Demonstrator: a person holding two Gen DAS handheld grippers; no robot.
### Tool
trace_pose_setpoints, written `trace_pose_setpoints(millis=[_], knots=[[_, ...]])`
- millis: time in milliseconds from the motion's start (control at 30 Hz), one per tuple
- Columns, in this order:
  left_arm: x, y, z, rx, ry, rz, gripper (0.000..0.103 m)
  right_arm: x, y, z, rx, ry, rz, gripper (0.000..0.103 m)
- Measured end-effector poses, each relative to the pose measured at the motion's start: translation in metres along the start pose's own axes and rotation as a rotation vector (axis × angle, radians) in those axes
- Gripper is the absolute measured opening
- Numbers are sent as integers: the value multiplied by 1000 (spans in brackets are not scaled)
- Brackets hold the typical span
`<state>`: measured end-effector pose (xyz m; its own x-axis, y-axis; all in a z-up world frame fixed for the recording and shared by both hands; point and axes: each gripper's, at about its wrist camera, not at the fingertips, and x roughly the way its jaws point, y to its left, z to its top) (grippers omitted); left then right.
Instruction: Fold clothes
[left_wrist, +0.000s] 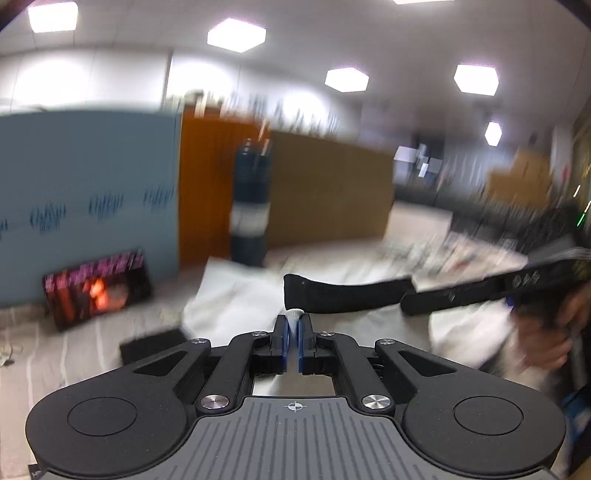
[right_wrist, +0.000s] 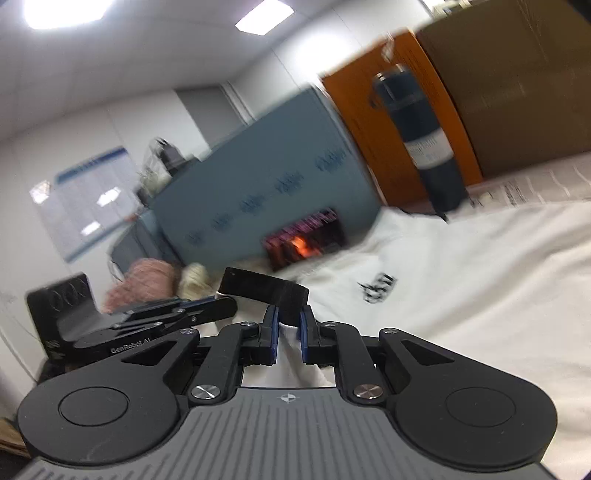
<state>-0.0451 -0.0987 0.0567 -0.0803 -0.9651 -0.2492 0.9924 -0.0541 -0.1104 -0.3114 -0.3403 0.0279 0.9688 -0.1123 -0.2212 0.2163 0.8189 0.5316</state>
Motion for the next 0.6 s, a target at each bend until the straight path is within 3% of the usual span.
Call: trace_pose_setpoints(millis=[133, 233, 333, 500, 600], knots=[[-49, -23, -5, -21, -142, -125, 3, -48, 30, -9, -53, -57, 69, 11], [-79, -39, -26, -31, -163, -217, 3, -77, 46, -32, -74, -43, 95, 11], [-98, -49, -49, -74, -102, -277, 3, -94, 50, -59, -52, 7, 113, 10], [-104, -56, -82, -132, 121, -302, 3, -94, 48, -100, -24, 158, 122, 9], [-106, -55, -86, -109, 218, -302, 5, -88, 44, -117, 12, 273, 169, 9]])
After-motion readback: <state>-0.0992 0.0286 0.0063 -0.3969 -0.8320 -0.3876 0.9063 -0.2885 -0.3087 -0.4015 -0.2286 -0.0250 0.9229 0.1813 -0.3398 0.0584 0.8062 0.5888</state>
